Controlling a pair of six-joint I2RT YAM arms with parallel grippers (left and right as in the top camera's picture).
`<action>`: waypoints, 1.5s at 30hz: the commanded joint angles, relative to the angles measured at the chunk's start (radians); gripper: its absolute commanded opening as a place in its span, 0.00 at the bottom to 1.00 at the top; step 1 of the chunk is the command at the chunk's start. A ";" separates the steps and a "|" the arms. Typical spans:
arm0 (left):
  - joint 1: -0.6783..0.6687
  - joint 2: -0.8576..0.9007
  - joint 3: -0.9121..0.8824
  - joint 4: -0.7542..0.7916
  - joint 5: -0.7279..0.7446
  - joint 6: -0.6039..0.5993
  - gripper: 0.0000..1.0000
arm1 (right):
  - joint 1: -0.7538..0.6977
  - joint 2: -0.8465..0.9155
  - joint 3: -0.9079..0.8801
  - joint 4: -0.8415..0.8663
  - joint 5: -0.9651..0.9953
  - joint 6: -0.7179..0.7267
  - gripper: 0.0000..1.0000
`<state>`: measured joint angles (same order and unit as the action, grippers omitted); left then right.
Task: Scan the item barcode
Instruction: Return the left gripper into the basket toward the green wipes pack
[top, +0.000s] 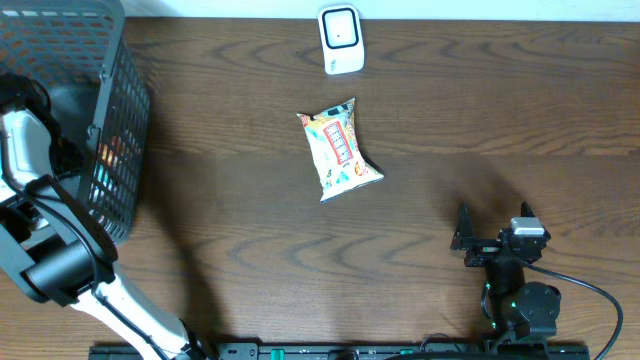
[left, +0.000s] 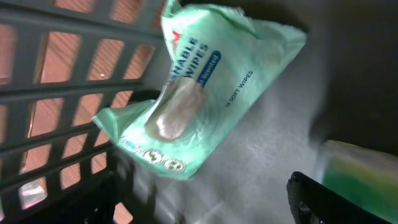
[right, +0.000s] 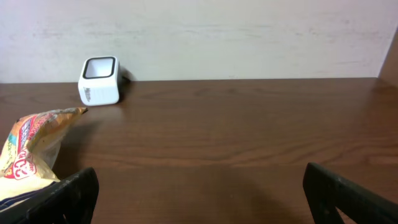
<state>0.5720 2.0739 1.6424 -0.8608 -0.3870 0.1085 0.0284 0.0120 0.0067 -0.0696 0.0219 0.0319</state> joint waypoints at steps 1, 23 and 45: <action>0.001 0.033 -0.015 0.010 -0.063 0.030 0.86 | -0.003 -0.005 -0.001 -0.003 0.001 -0.014 0.99; 0.085 0.123 -0.019 0.095 0.021 0.059 0.50 | -0.003 -0.005 -0.001 -0.003 0.001 -0.014 0.99; 0.090 -0.302 0.011 0.150 0.466 -0.397 0.07 | -0.003 -0.005 -0.001 -0.003 0.002 -0.014 0.99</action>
<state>0.6640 1.9518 1.6344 -0.7334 -0.1001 -0.1677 0.0284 0.0120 0.0067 -0.0700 0.0219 0.0319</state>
